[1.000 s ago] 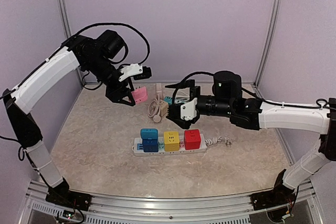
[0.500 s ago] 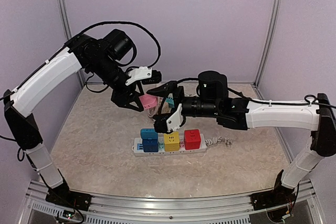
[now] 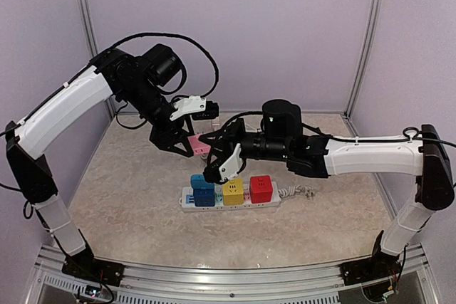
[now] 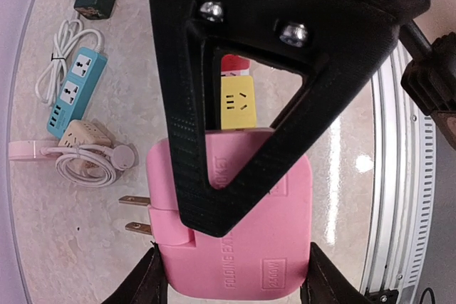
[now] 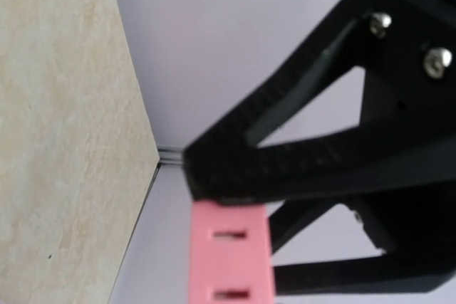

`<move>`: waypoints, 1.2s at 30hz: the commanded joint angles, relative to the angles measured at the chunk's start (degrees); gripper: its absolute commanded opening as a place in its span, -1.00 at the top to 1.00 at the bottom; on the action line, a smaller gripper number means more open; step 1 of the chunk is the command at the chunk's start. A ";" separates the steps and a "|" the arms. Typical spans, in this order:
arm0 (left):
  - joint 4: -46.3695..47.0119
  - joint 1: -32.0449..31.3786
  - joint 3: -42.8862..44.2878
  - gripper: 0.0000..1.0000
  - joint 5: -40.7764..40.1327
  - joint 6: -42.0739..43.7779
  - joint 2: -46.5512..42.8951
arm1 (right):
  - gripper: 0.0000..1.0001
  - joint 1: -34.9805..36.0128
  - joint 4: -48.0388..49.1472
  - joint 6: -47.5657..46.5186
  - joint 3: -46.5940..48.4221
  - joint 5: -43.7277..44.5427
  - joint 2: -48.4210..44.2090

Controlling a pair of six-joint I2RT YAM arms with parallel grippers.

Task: Insert the plug
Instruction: Pick up the plug from the center of the board.

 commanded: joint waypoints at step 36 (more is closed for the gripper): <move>71.30 -3.42 -56.31 -0.47 5.33 -21.88 -31.63 | 1.00 -16.34 -20.26 74.66 -3.20 -35.26 -7.42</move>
